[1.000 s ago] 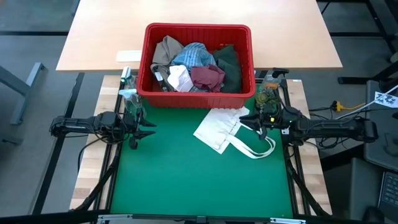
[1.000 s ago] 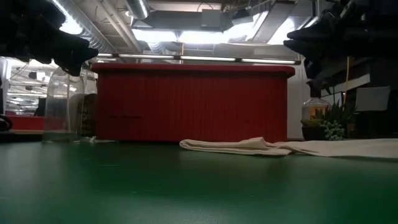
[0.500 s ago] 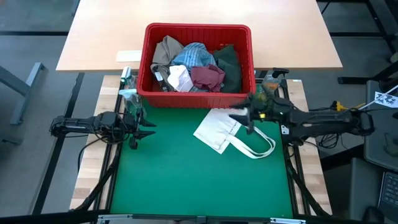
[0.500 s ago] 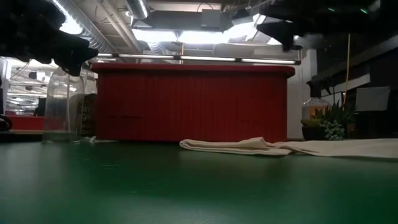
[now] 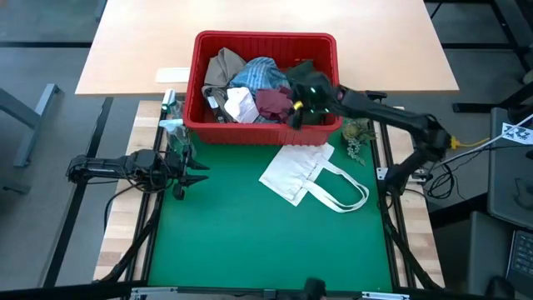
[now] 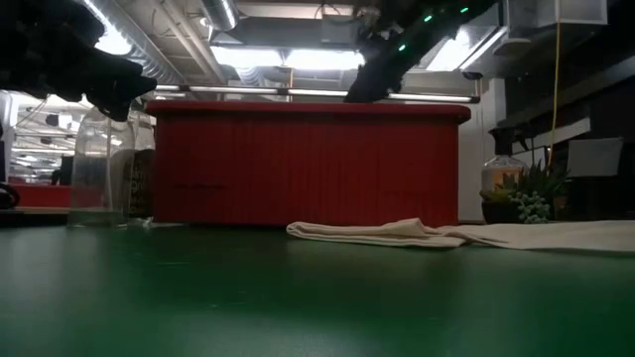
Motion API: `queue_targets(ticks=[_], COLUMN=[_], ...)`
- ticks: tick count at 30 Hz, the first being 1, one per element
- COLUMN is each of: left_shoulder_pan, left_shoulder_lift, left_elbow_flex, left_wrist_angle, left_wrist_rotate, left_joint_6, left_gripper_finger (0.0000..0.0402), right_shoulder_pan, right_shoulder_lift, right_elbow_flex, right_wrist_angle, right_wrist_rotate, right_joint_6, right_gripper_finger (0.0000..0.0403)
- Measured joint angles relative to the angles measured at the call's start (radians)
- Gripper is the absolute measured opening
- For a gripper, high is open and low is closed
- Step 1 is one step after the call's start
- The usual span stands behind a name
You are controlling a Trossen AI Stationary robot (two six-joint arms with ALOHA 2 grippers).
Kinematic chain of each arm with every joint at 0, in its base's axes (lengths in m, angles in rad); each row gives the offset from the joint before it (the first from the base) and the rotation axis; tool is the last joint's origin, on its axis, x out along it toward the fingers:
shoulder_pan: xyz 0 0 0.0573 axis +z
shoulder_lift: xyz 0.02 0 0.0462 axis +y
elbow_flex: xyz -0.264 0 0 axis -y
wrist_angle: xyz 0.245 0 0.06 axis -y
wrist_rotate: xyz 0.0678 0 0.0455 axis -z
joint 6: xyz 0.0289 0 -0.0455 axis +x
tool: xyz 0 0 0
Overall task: Fold Laundry from Bin
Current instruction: Remove the pink underwear from the red bin
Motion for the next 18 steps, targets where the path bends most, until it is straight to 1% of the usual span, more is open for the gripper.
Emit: queue_targets(ticks=[3,7,12,18], left_shoulder_pan=[0.0,0.0,0.0,0.0], left_shoulder_lift=[0.0,0.0,0.0,0.0], left_elbow_flex=[0.0,0.0,0.0,0.0], left_wrist_angle=[0.0,0.0,0.0,0.0], left_wrist_rotate=[0.0,0.0,0.0,0.0], left_joint_6=[0.0,0.0,0.0,0.0], left_gripper_finger=[0.0141,0.0141,0.0141,0.0141], right_shoulder_pan=[-0.047,-0.101,-0.163,-0.216], right_shoulder_lift=[0.089,0.167,0.229,0.282], right_elbow_flex=[0.085,0.147,0.154,0.154], right_wrist_angle=[-0.013,-0.013,-0.012,-0.005], right_wrist_rotate=[-0.001,-0.021,-0.131,-0.213], right_joint_6=[-0.021,-0.025,-0.025,-0.034], right_gripper_finger=[0.0239,0.0239,0.0239,0.0239])
